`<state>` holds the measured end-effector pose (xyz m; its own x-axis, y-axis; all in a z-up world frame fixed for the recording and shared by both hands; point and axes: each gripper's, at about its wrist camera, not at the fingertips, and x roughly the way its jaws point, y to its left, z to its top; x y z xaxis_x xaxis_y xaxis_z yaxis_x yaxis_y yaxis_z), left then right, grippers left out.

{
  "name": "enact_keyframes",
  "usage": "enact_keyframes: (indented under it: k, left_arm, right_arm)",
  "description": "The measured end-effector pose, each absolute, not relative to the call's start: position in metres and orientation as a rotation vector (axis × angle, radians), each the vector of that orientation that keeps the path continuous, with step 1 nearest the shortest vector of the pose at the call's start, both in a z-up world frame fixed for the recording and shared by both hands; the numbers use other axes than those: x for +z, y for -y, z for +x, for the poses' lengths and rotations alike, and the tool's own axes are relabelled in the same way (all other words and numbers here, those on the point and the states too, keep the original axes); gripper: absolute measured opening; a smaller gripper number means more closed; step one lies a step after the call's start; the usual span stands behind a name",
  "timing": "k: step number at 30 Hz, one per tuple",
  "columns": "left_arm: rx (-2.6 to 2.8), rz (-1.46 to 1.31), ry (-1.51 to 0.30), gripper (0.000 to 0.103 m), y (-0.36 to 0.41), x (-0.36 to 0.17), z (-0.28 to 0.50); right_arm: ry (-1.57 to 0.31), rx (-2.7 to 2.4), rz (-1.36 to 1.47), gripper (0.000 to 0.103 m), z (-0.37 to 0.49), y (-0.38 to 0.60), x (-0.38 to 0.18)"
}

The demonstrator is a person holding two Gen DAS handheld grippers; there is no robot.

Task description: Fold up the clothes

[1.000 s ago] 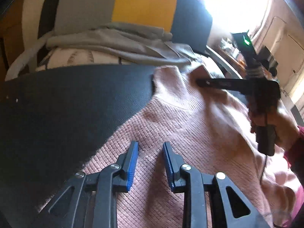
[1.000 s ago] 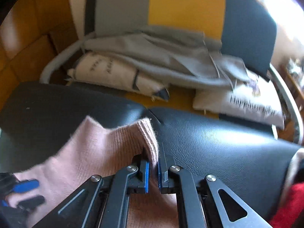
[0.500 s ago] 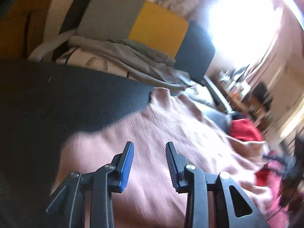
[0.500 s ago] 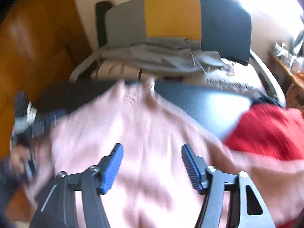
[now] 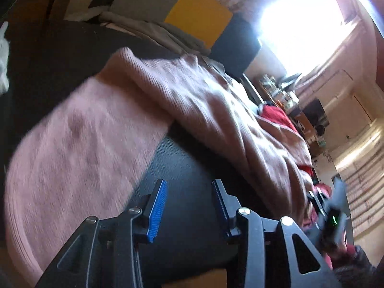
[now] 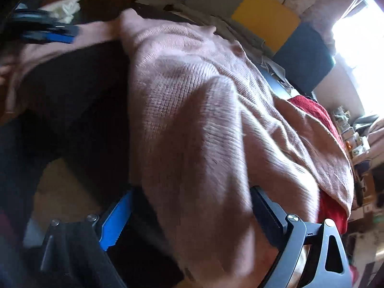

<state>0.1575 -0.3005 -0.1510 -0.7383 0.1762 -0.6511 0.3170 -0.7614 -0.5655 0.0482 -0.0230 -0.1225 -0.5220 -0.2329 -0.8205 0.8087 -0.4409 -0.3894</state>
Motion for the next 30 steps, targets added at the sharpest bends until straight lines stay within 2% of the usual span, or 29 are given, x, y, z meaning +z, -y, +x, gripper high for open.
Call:
enact_keyframes:
  k: [2, 3, 4, 6, 7, 12, 14, 18, 21, 24, 30]
  left_arm:
    - [-2.68, 1.138, -1.074, 0.039, 0.288, -0.155, 0.163]
    - [-2.694, 1.157, -1.089, 0.039, 0.282, -0.157, 0.165]
    - [-2.703, 1.172, -1.111, 0.039, 0.278, -0.159, 0.166]
    - [-2.721, 1.213, -1.174, 0.04, 0.27, -0.163, 0.162]
    - [-2.727, 1.246, -1.205, 0.04, 0.264, -0.166, 0.159]
    - [-2.788, 1.363, -1.384, 0.044, 0.239, -0.171, 0.129]
    - [-2.802, 1.387, -1.51, 0.049, 0.23, -0.173, 0.109]
    - [-2.733, 1.369, -1.794, 0.056, 0.224, -0.184, 0.073]
    - [-2.633, 1.34, -1.903, 0.059, 0.225, -0.194, 0.055]
    - [-2.649, 1.339, -1.833, 0.059, 0.22, -0.191, 0.047]
    - [-2.703, 1.453, -1.437, 0.055, 0.19, -0.176, 0.044]
  right_arm:
    - [-0.978, -2.035, 0.973, 0.097, 0.035, 0.026, -0.126]
    - [-0.877, -2.036, 1.037, 0.086, 0.025, 0.024, -0.123]
    - [-0.775, -2.033, 1.099, 0.064, 0.014, 0.023, -0.12]
    - [-0.544, -2.024, 1.188, 0.043, -0.004, 0.015, -0.109]
    - [-0.404, -2.018, 1.219, 0.035, -0.014, 0.007, -0.102]
    - [0.466, -1.858, 1.221, 0.029, -0.052, -0.058, -0.073]
    - [0.631, -1.781, 1.209, 0.028, -0.057, -0.071, -0.074]
    - [0.789, -1.684, 1.264, 0.028, -0.073, -0.079, -0.094]
    - [0.837, -1.708, 1.312, 0.028, -0.07, -0.087, -0.114]
    - [0.812, -1.772, 1.37, 0.03, -0.07, -0.092, -0.131]
    - [0.921, -1.737, 1.414, 0.033, -0.079, -0.107, -0.163]
